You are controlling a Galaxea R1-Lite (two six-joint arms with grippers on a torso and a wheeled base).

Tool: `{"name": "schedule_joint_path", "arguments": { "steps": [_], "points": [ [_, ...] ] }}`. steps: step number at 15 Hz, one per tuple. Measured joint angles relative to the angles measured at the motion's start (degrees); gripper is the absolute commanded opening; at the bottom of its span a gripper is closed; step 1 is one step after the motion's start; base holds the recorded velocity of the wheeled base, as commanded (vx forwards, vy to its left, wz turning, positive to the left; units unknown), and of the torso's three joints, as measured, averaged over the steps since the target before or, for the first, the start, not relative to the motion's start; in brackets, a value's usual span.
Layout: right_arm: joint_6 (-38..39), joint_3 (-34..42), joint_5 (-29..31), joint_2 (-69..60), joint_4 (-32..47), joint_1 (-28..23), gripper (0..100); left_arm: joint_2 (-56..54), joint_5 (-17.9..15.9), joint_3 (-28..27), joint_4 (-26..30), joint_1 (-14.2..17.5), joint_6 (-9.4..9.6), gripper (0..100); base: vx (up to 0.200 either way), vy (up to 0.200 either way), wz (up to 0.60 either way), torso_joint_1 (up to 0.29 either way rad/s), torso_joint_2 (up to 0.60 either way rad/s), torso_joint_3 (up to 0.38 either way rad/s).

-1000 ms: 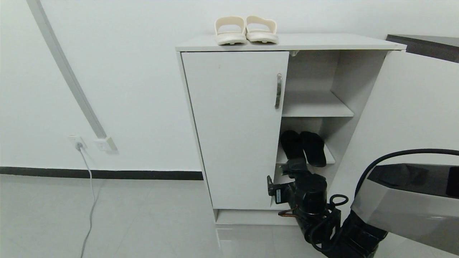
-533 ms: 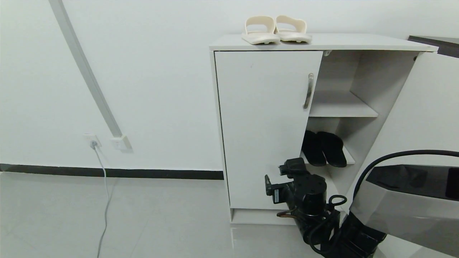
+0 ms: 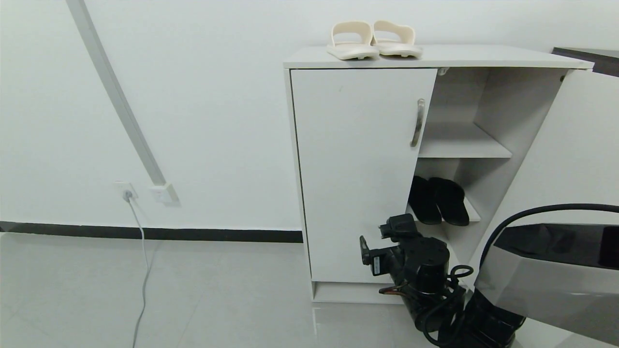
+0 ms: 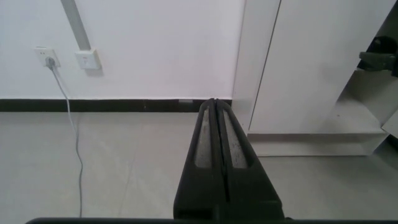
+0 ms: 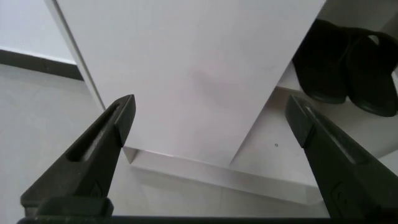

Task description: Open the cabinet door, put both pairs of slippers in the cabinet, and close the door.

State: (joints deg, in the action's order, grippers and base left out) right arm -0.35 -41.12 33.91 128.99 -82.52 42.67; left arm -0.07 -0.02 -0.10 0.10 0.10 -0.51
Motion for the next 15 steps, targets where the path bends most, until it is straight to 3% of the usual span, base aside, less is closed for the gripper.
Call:
{"name": "schedule_joint_path", "arguments": {
  "steps": [6,15],
  "points": [
    [-0.2,0.2,-0.2,0.3,0.1,-0.1,100,0.0,0.0,0.0,0.0,0.0,0.02,0,0.000,0.000,0.00,0.000,-0.01,-0.008],
    [-0.2,0.5,-0.3,0.4,0.1,0.0,100,0.0,0.0,0.0,0.0,-0.1,0.09,0,0.000,0.000,0.00,0.058,-0.38,-0.326]
  ]
}}
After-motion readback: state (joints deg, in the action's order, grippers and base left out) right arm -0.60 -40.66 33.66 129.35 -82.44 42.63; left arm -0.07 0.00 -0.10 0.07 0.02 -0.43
